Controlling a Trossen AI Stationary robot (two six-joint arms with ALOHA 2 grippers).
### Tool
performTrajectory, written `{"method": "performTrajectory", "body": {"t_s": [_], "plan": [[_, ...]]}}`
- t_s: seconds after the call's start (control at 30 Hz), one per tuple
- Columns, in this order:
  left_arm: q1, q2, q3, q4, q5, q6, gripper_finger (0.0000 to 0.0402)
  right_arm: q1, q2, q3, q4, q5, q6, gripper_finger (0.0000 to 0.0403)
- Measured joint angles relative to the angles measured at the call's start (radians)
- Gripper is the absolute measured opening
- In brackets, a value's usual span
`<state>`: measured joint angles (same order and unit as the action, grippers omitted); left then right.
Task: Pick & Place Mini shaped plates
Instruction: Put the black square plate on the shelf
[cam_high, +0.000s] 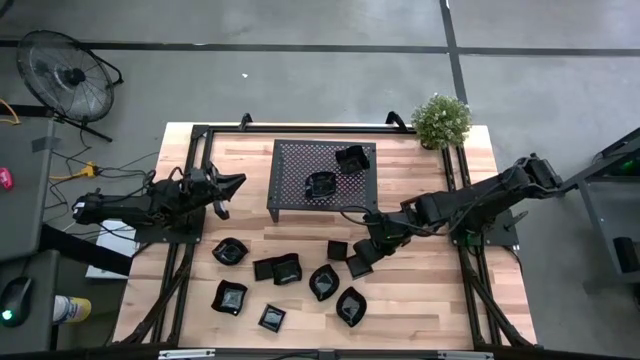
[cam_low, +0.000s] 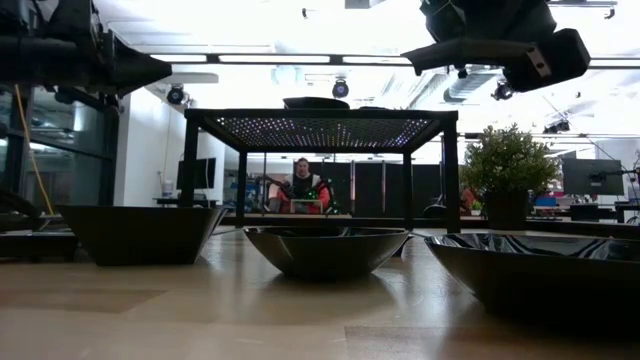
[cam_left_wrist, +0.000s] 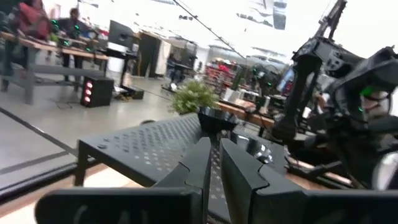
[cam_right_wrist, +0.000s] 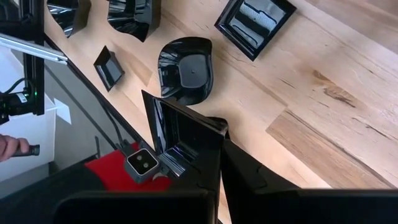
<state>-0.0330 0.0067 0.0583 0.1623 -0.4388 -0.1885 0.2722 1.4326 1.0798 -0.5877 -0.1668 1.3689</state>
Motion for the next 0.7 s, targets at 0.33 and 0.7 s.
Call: {"method": "performTrajectory", "body": {"t_s": [0.33, 0.7], "plan": [[0.0, 0.007, 0.0, 0.0, 0.047, -0.079, 0.004, 0.0, 0.0, 0.0, 0.001, 0.018, 0.003, 0.0006], [0.0, 0.215, 0.154, -0.013, 0.141, -0.175, 0.0239, -0.05, 0.0, 0.0, 0.012, 0.03, -0.051, 0.0005]]}}
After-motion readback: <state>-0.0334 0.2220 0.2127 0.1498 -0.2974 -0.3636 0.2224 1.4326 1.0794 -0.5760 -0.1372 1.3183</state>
